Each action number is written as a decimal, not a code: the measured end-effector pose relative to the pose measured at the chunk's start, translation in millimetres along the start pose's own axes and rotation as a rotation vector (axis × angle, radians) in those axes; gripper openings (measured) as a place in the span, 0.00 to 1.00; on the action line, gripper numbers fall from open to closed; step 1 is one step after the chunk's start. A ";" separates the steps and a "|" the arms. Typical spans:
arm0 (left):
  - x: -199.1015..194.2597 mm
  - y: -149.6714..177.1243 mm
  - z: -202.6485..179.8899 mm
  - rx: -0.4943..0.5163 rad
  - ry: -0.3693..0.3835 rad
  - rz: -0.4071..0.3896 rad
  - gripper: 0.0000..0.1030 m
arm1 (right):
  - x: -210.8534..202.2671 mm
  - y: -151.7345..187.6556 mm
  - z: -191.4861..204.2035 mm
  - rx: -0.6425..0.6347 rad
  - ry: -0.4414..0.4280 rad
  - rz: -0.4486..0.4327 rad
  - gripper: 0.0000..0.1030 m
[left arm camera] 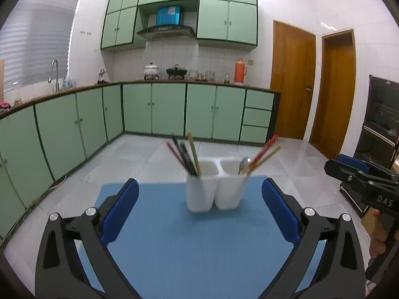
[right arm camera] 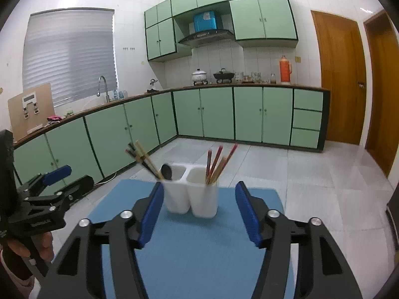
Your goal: Organize utensils
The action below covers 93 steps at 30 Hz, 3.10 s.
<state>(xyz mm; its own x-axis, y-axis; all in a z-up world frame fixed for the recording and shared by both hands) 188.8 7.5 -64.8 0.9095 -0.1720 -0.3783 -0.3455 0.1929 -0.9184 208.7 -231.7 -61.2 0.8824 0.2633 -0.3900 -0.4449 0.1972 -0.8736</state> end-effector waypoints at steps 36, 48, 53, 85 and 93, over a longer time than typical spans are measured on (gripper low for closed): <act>-113.6 13.2 -34.3 0.052 -0.017 -0.037 0.95 | -103.2 33.5 43.7 -0.049 -0.037 -0.057 0.94; -125.7 14.4 -34.2 0.043 -0.023 -0.054 0.95 | -111.4 36.9 48.5 -0.056 -0.040 -0.067 0.94; -128.6 15.2 -34.2 0.042 -0.027 -0.060 0.95 | -116.8 36.3 50.7 -0.059 -0.045 -0.072 0.94; -149.7 13.5 -27.9 0.047 -0.037 -0.091 0.95 | -126.5 33.9 52.7 -0.069 -0.052 -0.095 0.94; -148.7 12.4 -28.0 0.049 -0.037 -0.092 0.95 | -127.1 32.8 52.8 -0.069 -0.053 -0.098 0.94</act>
<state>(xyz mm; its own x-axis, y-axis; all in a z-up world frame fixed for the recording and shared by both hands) 42.8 8.4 -23.2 0.9451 -0.1557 -0.2872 -0.2493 0.2246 -0.9420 73.8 -208.9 -24.9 0.9109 0.2957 -0.2877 -0.3440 0.1594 -0.9254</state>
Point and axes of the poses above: each gripper's, at about its wrist camera, not at the fingertips, and x roughly the way its jaws point, z to its left, y to its underside, the point moved 3 cm from there along x, roughly the way its jaws point, and after that the axes turned 11 degrees about x, right-handed, at the moved point
